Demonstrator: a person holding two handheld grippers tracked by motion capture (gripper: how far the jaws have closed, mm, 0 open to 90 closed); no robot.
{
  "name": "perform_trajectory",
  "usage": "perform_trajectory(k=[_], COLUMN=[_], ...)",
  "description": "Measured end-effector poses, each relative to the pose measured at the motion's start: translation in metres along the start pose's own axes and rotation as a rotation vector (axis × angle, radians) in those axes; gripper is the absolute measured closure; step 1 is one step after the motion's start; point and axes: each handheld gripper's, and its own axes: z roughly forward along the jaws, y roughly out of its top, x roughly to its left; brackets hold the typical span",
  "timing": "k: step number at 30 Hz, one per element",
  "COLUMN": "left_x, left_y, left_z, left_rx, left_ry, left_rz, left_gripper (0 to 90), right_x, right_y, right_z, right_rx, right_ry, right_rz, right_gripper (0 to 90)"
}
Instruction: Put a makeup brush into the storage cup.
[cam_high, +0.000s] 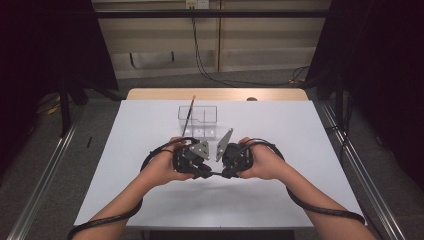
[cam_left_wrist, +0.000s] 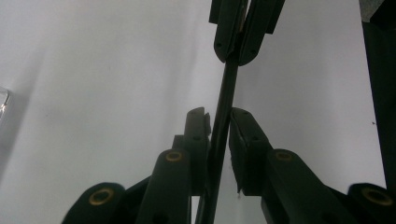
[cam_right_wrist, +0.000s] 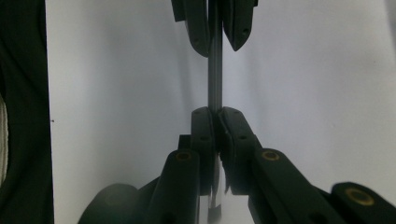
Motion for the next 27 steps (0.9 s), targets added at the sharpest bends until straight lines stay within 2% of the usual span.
perform_trajectory(k=[6, 13, 17, 22, 24, 27], left_x=[0.0006, -0.0001, -0.0007, 0.0003, -0.0003, -0.0003], left_y=[0.0005, -0.0007, -0.0041, -0.0053, -0.005, -0.004], left_z=[-0.0027, -0.0005, 0.0037, 0.0047, 0.0055, 0.0047], left_rx=[-0.021, 0.004, 0.005, 0.001, 0.007, 0.016], left_ry=[0.003, -0.013, -0.003, -0.019, -0.007, -0.015], left_rz=[-0.002, 0.005, 0.004, -0.007, 0.003, 0.003], left_gripper=[77.1, 80.6, 80.7, 79.7, 79.5, 79.3], right_x=[-0.0008, -0.0012, -0.0021, -0.0024, -0.0026, -0.0024], right_y=[-0.0003, 0.0, 0.0013, 0.0028, 0.0028, 0.0035], right_z=[0.002, 0.0031, 0.0007, -0.0015, -0.0019, -0.0037], right_rx=[0.016, 0.009, 0.002, 0.002, -0.003, -0.007], right_ry=[-0.001, 0.004, 0.006, 0.009, 0.016, 0.018], right_rz=[-0.003, -0.008, -0.008, -0.009, -0.01, -0.012], right_gripper=[84.4, 84.0, 84.1, 84.4, 84.4, 84.4])
